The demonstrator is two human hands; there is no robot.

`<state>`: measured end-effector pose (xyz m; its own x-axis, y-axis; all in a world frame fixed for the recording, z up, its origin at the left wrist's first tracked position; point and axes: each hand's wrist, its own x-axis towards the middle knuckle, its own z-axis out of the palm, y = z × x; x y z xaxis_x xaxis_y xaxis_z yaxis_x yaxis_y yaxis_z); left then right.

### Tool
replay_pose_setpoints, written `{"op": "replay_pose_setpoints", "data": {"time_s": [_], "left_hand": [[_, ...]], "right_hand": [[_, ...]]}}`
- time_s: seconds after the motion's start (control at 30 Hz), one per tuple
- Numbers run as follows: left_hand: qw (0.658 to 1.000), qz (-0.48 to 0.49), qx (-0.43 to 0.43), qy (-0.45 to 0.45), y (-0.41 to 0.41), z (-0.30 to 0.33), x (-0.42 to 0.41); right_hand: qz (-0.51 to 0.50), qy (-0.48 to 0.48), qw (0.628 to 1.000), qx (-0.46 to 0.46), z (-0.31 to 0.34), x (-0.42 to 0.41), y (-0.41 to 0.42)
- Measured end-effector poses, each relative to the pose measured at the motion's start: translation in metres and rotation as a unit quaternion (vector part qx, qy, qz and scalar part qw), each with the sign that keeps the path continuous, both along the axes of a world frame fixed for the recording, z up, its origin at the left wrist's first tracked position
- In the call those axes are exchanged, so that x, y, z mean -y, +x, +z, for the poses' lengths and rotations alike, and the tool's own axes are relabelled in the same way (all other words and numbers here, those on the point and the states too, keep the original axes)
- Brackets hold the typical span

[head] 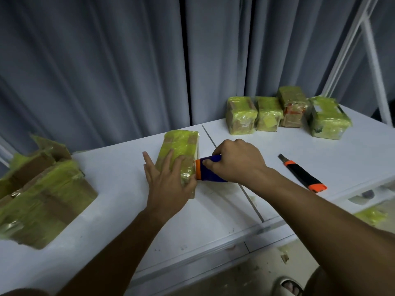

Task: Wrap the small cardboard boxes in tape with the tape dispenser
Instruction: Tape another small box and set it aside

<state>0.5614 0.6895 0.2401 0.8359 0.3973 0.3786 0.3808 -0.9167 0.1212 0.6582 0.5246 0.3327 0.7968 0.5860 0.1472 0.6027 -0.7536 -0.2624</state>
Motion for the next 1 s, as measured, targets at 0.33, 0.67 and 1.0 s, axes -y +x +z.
{"op": "replay_pose_setpoints", "data": {"time_s": [0.33, 0.67, 1.0], "left_hand": [[0.992, -0.041, 0.016, -0.117, 0.000, 0.017, 0.001], [0.976, 0.005, 0.100, -0.192, 0.034, 0.031, 0.033], [0.972, 0.004, 0.140, -0.186, 0.118, 0.050, 0.052]], "right_hand": [[-0.011, 0.026, 1.000, -0.011, 0.010, 0.012, 0.004], [-0.040, 0.064, 0.997, -0.016, 0.022, 0.036, 0.023], [-0.077, 0.089, 0.993, 0.014, 0.028, 0.059, 0.075]]}}
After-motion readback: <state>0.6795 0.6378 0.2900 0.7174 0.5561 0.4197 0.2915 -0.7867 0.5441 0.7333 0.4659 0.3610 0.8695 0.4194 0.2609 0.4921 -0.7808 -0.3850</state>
